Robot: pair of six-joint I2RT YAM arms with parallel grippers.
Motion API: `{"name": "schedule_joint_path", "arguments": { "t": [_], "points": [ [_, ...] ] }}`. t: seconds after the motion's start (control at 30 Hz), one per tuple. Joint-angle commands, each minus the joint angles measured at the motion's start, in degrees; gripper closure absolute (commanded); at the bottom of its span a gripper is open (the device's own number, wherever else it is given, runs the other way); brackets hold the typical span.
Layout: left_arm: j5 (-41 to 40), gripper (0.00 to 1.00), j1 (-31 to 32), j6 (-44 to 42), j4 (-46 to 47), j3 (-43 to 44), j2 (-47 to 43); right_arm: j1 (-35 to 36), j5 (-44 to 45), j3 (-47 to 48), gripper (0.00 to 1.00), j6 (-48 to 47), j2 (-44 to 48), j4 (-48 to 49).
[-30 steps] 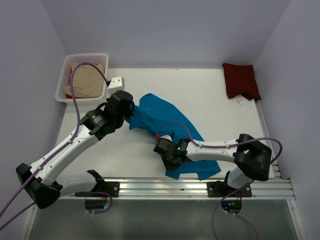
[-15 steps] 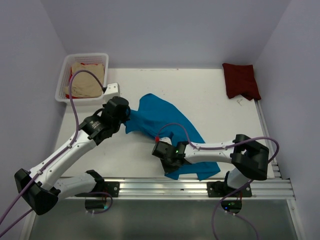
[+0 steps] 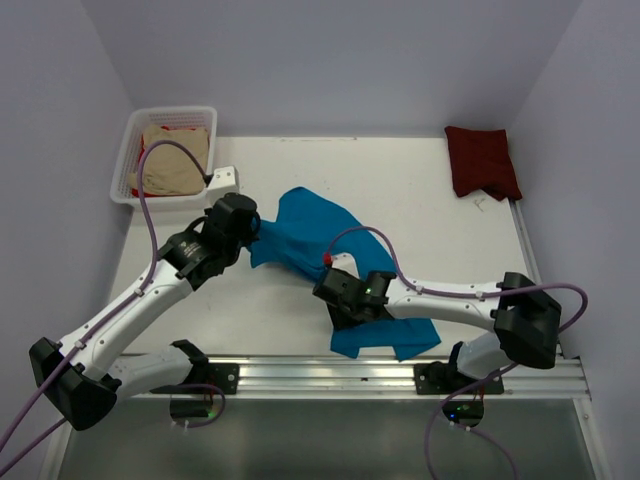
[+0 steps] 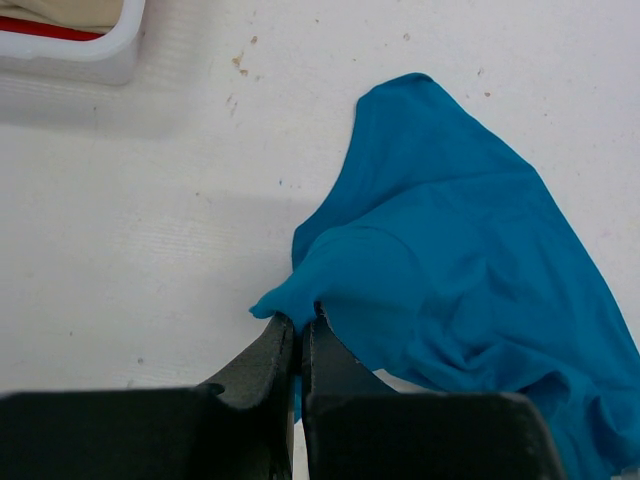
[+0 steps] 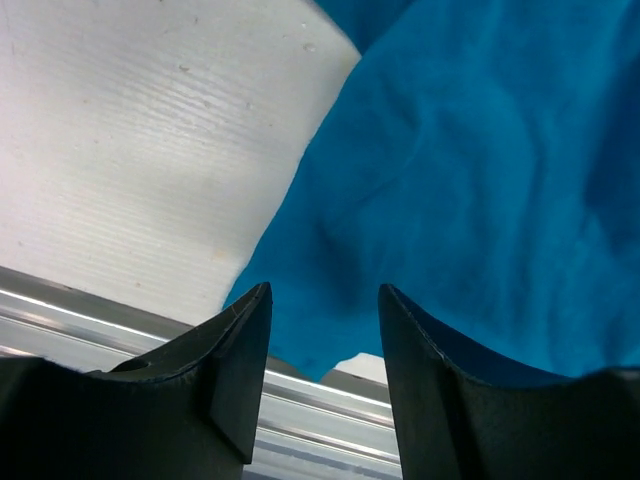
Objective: Fold and stack the t-shirts
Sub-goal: Flatten the tshirt out
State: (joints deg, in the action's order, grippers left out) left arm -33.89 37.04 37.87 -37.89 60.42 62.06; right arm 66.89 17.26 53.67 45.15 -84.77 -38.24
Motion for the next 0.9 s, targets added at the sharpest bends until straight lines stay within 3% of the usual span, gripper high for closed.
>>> {"name": "schedule_joint_path", "arguments": {
  "t": [0.0, 0.23, 0.47, 0.53, 0.63, 0.67, 0.8, 0.87],
  "points": [
    [-1.09, 1.0, -0.65, -0.42, 1.68, 0.84, -0.1, 0.26, -2.3, -1.1, 0.49, 0.38, -1.1, 2.53],
    [-1.0, 1.0, -0.65, -0.78, 1.85, 1.45, 0.95, 3.06, -8.02, -3.4, 0.6, 3.37, -3.2, 6.68],
    [-0.65, 1.0, -0.91, -0.78, 2.82, 0.75, 2.01, 4.56, -9.26, -4.01, 0.61, 3.99, -7.6, 8.53],
    [-0.39, 1.0, -1.09, -0.69, 3.08, 0.4, 2.01, 4.56, -8.12, -3.75, 0.66, 3.55, -9.0, 8.8],
    [-0.3, 1.0, -1.26, -0.78, 2.91, 0.31, 2.1, 4.65, -7.42, -2.96, 0.95, 2.93, -10.15, 8.8],
    [-0.39, 1.0, -1.35, -0.78, 2.82, 0.31, 1.92, 4.56, -6.63, -2.17, 1.0, 2.32, -10.06, 7.93],
    [-0.65, 1.0, -1.44, -0.86, 2.38, 0.31, 1.48, 2.91, -1.88, 0.02, 1.0, -0.23, -4.11, 5.38],
    [-0.74, 1.0, -1.53, -0.87, 1.94, 0.48, 1.04, -0.17, -0.74, -0.05, 1.0, -1.02, 3.62, 4.41]
  ]
}}
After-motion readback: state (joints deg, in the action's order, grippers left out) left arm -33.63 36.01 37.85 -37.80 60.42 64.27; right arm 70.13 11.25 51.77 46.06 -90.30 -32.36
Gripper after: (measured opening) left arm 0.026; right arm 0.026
